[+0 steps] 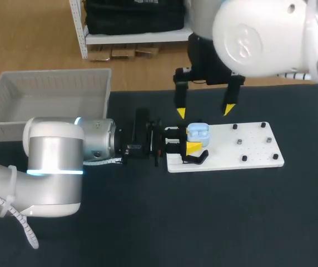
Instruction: Pick up each earbud case from the left stands, insert the matching earbuds, close the lid, and place the case in the box.
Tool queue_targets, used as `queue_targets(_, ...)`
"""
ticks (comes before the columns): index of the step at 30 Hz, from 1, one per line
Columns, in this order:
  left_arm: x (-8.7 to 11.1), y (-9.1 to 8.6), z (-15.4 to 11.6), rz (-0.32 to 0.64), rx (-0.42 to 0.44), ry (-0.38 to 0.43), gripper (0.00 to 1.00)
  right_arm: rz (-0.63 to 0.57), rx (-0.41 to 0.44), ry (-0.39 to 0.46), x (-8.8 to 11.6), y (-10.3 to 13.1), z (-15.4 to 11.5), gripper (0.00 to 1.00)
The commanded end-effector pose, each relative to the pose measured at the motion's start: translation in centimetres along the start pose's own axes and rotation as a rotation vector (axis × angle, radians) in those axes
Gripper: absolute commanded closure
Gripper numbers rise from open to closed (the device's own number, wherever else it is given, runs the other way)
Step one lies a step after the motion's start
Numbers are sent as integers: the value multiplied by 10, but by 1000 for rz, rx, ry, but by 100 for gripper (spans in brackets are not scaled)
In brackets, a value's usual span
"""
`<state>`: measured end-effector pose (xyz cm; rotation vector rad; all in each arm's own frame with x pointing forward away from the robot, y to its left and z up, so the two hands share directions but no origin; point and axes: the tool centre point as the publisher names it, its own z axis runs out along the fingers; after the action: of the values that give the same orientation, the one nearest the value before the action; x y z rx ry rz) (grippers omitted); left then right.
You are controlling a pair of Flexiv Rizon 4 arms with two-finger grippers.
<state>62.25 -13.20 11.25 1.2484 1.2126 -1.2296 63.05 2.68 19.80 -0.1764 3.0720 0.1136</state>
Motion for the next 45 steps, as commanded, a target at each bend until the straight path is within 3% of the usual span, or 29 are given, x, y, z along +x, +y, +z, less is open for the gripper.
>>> queue_targets(1,1,0,0,3,-4,-3,100,48,-30,-19,-13,-16,12,0)
queue_targets(10,1,0,0,3,-4,-3,100,156,-20,-32,-35,-42,33,0)
queue_targets(17,1,0,0,3,-4,-3,100,182,-40,1,-36,-50,50,0)
queue_targets(24,1,0,0,3,-4,-3,100,171,-49,56,-23,-49,64,0)
queue_targets(34,1,0,0,3,-4,-3,100,149,-67,93,7,-47,59,0)
queue_targets(41,1,0,0,3,-4,-3,100,150,-78,45,6,-52,44,0)
queue_targets(45,1,0,0,3,-4,-3,100,168,-85,-54,5,-58,32,0)
